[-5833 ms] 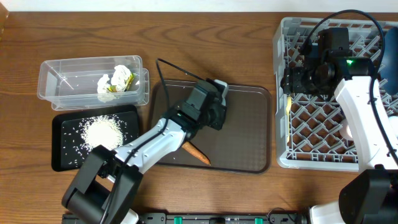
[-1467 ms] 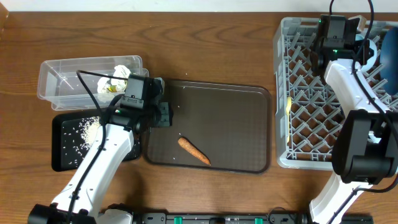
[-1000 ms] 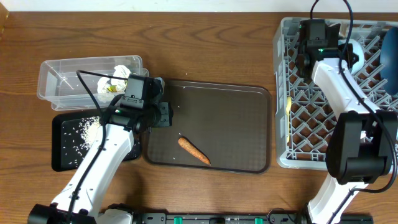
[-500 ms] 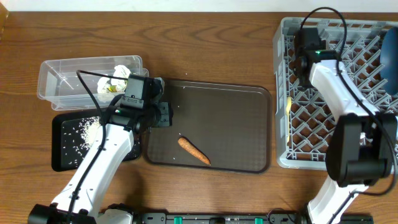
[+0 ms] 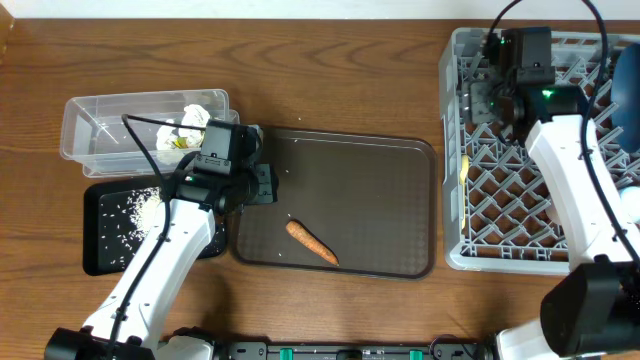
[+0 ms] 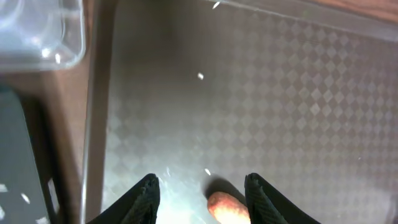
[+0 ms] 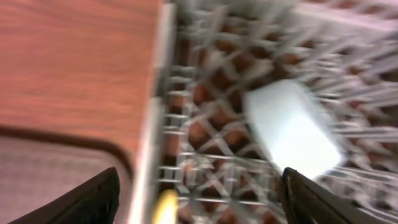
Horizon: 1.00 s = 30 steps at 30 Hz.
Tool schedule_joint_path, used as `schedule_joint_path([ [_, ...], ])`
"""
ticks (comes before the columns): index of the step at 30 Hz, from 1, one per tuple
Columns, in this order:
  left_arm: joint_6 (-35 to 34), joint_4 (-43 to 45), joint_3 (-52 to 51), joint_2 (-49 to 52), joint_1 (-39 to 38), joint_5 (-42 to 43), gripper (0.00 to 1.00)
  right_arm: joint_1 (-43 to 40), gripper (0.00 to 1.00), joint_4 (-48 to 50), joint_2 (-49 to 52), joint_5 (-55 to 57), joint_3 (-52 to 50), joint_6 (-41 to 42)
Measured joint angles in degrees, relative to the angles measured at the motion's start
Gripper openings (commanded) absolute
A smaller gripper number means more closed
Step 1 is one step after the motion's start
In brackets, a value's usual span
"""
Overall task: Sort waste into correct bins and load items into the dishwasher rack
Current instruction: 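Reach the left gripper down to the carrot and grasp it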
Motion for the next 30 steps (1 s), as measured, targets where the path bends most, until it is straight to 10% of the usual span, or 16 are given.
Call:
schedule_joint_path([
  [6, -15.8, -4.6, 0.0, 0.0, -3.4, -0.2, 0.67, 0.0, 0.82, -0.1, 0.4, -5.2, 0.0, 0.0],
  [22, -48.3, -2.7, -2.6, 13.1, -13.4, -1.1, 0.69, 0.0, 0.83, -0.3, 0.4, -6.8, 0.0, 0.0],
  [30, -53.8, -2.4, -2.6, 17.9, -13.9, -0.1, 0.64, 0.0, 0.83, -0.3, 0.4, -6.8, 0.0, 0.0],
])
